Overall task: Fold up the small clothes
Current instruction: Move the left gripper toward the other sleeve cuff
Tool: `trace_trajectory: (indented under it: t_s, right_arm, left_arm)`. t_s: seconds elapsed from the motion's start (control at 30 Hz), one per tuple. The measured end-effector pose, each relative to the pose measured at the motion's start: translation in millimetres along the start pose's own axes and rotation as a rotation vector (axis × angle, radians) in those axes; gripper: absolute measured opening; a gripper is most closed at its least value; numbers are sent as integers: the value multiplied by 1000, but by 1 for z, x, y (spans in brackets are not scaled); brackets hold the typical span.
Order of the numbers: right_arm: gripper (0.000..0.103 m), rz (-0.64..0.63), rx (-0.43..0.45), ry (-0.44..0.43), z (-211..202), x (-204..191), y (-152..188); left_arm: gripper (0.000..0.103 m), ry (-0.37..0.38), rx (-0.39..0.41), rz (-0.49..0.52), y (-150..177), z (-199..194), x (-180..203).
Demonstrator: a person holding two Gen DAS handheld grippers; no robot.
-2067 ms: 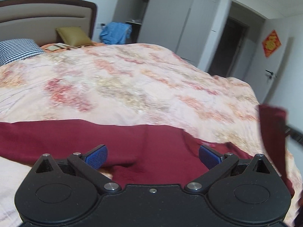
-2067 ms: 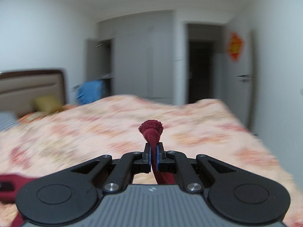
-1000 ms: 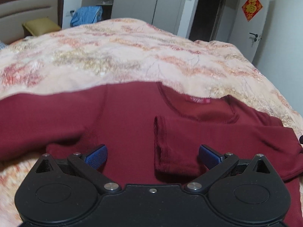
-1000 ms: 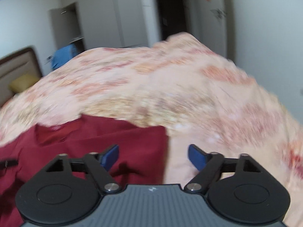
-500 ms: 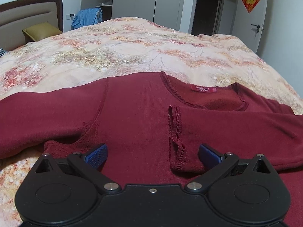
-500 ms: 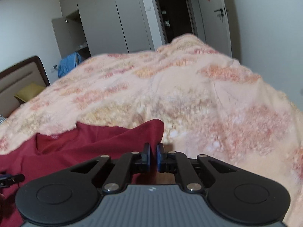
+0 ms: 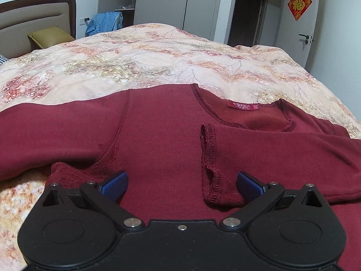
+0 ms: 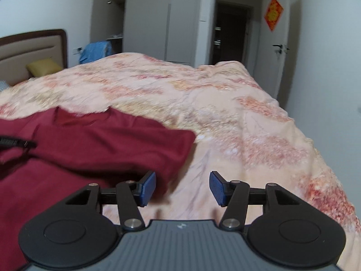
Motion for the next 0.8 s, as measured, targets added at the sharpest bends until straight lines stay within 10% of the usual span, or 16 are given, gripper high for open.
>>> trace_trajectory:
  t_s: [0.13, 0.2, 0.3, 0.63, 0.8]
  right_arm:
    - [49, -5, -11, -17, 14, -16, 3]
    - [22, 22, -25, -30, 20, -18, 2]
    - [10, 90, -53, 4, 16, -15, 4]
    - [8, 242, -157, 58, 15, -11, 31]
    - [27, 241, -139, 40, -4, -9, 25]
  left_arm:
    - [102, 6, 5, -2, 1, 0, -1]
    - [102, 9, 7, -5, 1, 0, -2]
    - [102, 11, 9, -5, 1, 0, -2]
    - [102, 14, 1, 1, -1, -1, -1]
    - [102, 45, -25, -57, -13, -19, -4]
Point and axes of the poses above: each gripper's, at about its wrist camera, not at the fingertips, and z roughly the way its jaws point, x to its right, y to its underside, the point moved 7 cm from there along z, roughly the way its jaws point, and after that the axes turned 15 degrees about y, right-handed, at the moved point
